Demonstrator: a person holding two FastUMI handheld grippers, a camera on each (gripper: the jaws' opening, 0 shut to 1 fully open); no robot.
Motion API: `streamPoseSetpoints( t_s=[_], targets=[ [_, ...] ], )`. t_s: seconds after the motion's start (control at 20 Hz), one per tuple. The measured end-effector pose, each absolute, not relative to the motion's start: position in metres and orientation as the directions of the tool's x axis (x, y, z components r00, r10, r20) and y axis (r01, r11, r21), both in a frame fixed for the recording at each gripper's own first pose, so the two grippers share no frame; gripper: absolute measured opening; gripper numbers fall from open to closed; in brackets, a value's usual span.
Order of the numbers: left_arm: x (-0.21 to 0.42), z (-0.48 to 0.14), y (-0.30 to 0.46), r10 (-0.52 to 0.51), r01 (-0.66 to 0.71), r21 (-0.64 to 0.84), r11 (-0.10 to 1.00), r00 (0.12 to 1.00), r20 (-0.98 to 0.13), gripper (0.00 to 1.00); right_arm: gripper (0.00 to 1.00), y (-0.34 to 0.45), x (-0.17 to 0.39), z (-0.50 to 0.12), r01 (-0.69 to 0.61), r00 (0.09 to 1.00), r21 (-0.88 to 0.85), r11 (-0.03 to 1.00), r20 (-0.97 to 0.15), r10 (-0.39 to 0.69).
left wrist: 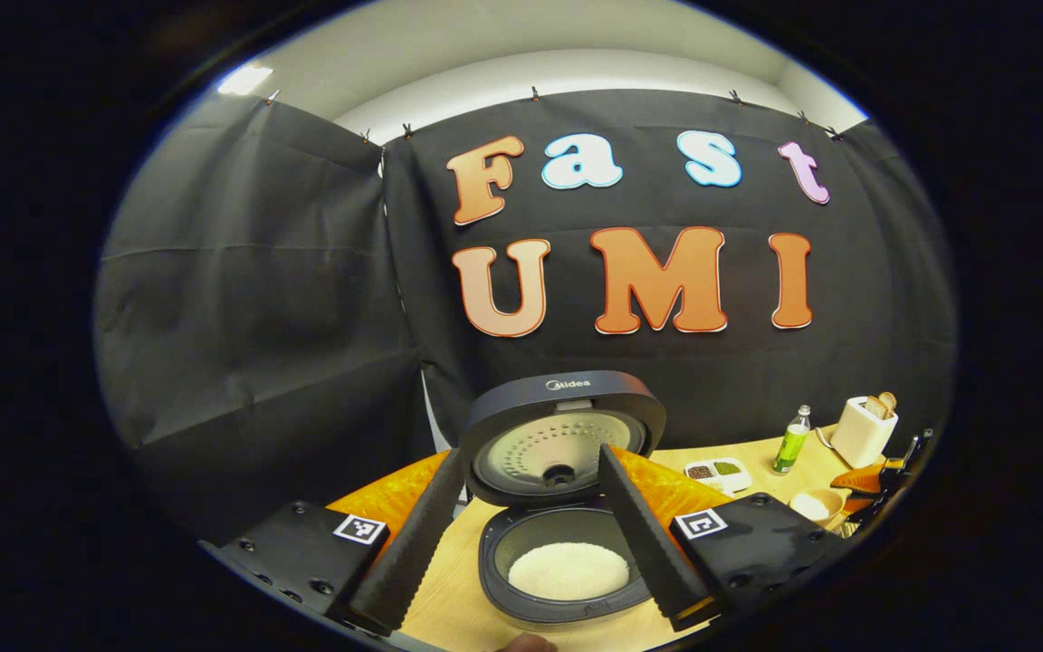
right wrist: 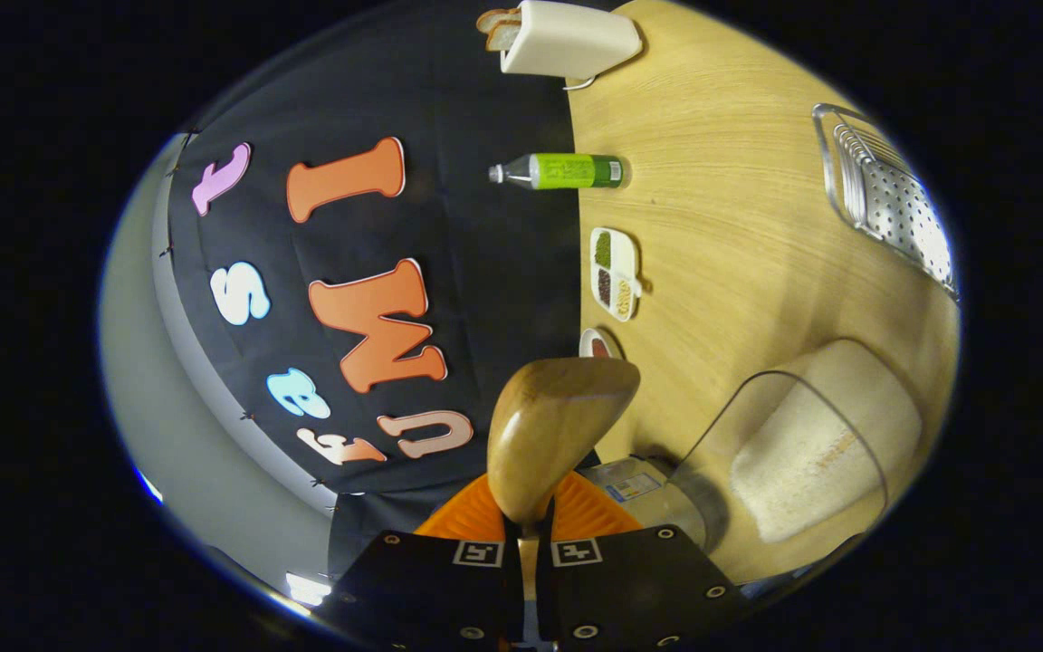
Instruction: Close the left gripper, press the button to open the rice cooker; take a wooden spoon from the chopstick holder with the right hand, scoop a spoonful of rice and pour it into the rice cooker, then put the wooden spoon back into the chopstick holder.
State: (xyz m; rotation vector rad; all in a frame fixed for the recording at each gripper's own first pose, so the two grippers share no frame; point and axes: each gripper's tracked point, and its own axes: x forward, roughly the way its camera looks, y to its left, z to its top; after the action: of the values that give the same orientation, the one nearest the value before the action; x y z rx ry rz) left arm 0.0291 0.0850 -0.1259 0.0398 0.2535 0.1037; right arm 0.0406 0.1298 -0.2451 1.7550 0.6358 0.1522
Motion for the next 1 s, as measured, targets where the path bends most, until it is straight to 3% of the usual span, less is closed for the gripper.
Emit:
streamPoseSetpoints(
  t_s=[0.5,0.6,0.65,0.7,0.75,0.95,1.0],
  targets=[
    [0.005,-0.139,0.136,0.201,-0.185,0.086,0.979,0.945,-0.257,0.94,0.05,0.212,0.084,-0.194,0.277,0.795,0.957,-0.081,-0.181,0.579],
    [0.002,-0.140,0.146,0.222,-0.202,0.101,0.974,0.942,-0.252,1.00,0.05,0.225,0.092,-0.185,0.261,0.789,0.964,-0.057,-0.179,0.588],
    [0.002,-0.140,0.150,0.228,-0.208,0.103,0.973,0.941,-0.251,0.94,0.05,0.232,0.095,-0.182,0.255,0.787,0.966,-0.039,-0.184,0.589],
    [0.001,-0.141,0.150,0.230,-0.211,0.103,0.972,0.940,-0.252,1.00,0.05,0.236,0.100,-0.180,0.246,0.787,0.969,-0.013,-0.192,0.586],
    [0.001,-0.142,0.152,0.231,-0.211,0.103,0.972,0.940,-0.252,0.94,0.05,0.242,0.103,-0.177,0.229,0.787,0.973,0.023,-0.199,0.583],
    [-0.003,-0.148,0.160,0.221,-0.206,0.084,0.975,0.941,-0.255,0.94,0.05,0.268,0.116,-0.168,0.168,0.784,0.974,0.152,-0.225,0.578],
    [-0.004,-0.150,0.162,0.215,-0.201,0.077,0.976,0.941,-0.260,1.00,0.05,0.274,0.117,-0.169,0.148,0.786,0.968,0.201,-0.238,0.571]
  ],
)
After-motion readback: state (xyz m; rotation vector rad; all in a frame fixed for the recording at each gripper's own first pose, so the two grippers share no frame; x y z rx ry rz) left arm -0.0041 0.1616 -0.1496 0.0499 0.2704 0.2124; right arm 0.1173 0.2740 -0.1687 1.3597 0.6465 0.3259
